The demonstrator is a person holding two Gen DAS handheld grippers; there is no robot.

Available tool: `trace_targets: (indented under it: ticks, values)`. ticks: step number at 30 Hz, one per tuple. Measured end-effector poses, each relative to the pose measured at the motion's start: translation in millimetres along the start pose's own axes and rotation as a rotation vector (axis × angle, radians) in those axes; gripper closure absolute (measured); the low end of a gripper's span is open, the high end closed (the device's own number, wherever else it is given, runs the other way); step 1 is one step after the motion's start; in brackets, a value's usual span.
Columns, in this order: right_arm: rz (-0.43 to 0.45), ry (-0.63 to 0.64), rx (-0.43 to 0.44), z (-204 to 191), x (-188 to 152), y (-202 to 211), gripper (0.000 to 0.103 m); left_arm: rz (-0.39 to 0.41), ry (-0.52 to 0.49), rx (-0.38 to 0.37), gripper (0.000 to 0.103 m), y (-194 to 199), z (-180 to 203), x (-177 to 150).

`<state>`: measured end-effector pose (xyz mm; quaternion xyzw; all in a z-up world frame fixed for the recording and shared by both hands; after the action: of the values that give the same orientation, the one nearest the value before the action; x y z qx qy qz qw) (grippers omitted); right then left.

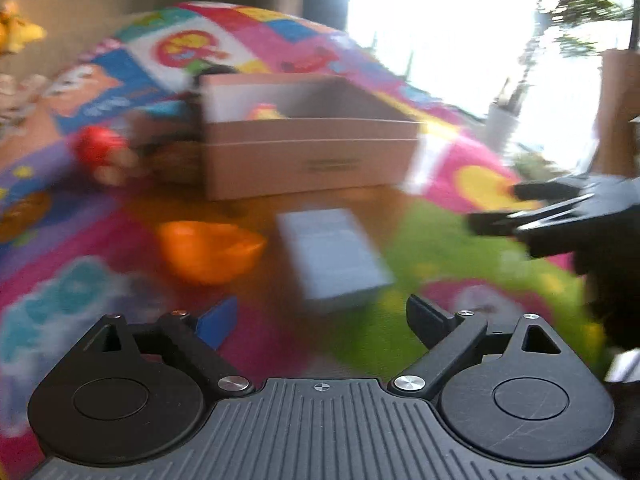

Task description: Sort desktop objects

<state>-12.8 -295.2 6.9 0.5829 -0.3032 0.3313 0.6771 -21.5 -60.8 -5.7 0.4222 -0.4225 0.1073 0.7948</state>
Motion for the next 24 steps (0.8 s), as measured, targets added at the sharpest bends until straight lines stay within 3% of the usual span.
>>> trace_targets:
  ticks: [5,7,10,13,16,20,24]
  values:
    - [-0.109,-0.151,-0.007,27,-11,-17,0.000,-0.001,-0.018,-0.287,0.008,-19,33,13]
    - [-0.117,-0.226,0.029,39,-13,-18,0.000,0.013,-0.068,-0.318,0.007,-16,44,15]
    - [-0.103,-0.325,0.053,48,-17,-17,0.000,0.034,-0.100,-0.249,0.006,-9,45,13]
    - [-0.108,-0.305,0.039,44,-16,-16,0.000,0.073,-0.063,-0.137,0.006,4,30,13]
    - [-0.137,-0.204,0.027,32,-7,-17,0.000,0.125,-0.037,0.011,0.003,20,8,13]
    - [-0.037,-0.064,0.139,-7,2,8,0.000,0.147,0.036,0.254,0.003,35,-22,8]
    - [0.032,0.177,0.115,-63,1,15,0.000,0.140,0.146,0.358,0.003,36,-50,3]
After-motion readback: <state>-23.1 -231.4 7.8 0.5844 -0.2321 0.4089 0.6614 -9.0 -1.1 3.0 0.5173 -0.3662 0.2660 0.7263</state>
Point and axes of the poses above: each gripper's, at about its wrist camera, not at the fingertips, and y roughly against the way its jaws point, z to its right, x to its top, the point moved 2 cm from there along -y, roughly the way its jaws point, and after that the axes turned 13 degrees about -x, right-handed, at the moved point
